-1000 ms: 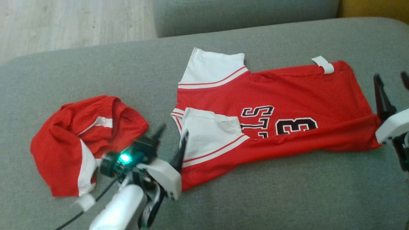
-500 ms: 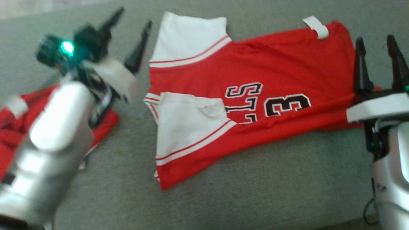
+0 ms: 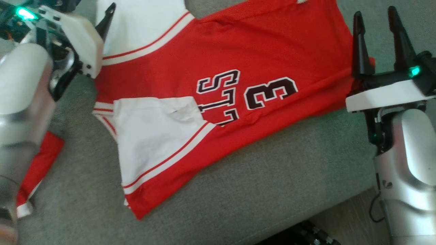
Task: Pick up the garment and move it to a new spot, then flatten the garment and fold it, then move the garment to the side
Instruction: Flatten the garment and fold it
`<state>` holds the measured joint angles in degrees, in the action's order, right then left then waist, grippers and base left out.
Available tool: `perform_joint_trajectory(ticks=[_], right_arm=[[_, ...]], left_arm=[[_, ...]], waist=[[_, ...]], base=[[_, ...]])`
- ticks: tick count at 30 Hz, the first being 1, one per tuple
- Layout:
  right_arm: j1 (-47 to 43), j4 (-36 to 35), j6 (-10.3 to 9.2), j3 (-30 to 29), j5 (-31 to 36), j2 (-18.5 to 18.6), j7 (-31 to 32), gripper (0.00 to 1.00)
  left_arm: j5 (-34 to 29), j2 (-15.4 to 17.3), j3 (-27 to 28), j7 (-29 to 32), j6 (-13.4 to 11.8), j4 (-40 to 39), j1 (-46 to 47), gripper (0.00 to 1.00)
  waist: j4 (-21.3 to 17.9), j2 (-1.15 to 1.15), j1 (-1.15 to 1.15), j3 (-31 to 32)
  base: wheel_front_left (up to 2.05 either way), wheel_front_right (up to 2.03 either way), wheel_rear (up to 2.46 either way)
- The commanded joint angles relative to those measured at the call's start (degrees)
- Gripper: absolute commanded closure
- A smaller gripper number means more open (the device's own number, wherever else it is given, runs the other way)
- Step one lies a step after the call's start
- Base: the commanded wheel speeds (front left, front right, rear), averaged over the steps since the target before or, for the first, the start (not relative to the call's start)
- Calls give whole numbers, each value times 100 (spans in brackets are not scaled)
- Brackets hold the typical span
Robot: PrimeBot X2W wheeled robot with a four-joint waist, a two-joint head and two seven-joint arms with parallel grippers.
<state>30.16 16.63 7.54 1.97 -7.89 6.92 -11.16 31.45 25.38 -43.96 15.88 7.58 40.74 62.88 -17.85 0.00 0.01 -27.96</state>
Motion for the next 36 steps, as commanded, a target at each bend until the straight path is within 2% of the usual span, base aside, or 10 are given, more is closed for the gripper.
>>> perform_joint_trajectory(ticks=[1,8,17,18,19,21,25,31,36], right_arm=[[112,-136,-5,104,11,-45,-51,0],[153,15,-5,174,-31,-98,-159,0],[244,218,-5,213,-31,-109,-217,0],[257,247,-5,208,-23,-100,-218,0],[270,279,-5,206,-13,-84,-210,0],[311,340,-5,225,14,-28,-176,0],[422,457,-5,281,30,172,-46,0],[652,587,-5,457,-22,712,442,0],[804,807,-5,653,-232,1244,1111,0]], left_arm=[[92,311,104,29,-11,-93,337,0],[638,567,-272,257,-10,185,602,0],[1323,519,-617,395,-9,208,771,0],[1421,498,-689,445,-9,157,765,22],[1512,487,-766,491,-9,102,759,100],[1663,485,-908,516,-9,7,766,100],[1842,404,-1010,186,-9,-37,782,100],[1818,138,-1119,-616,-9,-209,797,100],[1666,-5,-1331,-1075,-9,-648,693,100]], waist=[[-154,0,-1,-136],[-306,0,-1,-234],[-401,0,-1,-330],[-392,0,-1,-328],[-376,0,-1,-324],[-324,0,-1,-310],[-138,0,-1,-205],[330,0,-1,42],[782,0,-1,247]], base=[[0,0,0],[0,0,0],[0,0,0],[0,0,0],[0,0,0],[0,0,0],[0,0,0],[0,0,0],[0,0,0]])
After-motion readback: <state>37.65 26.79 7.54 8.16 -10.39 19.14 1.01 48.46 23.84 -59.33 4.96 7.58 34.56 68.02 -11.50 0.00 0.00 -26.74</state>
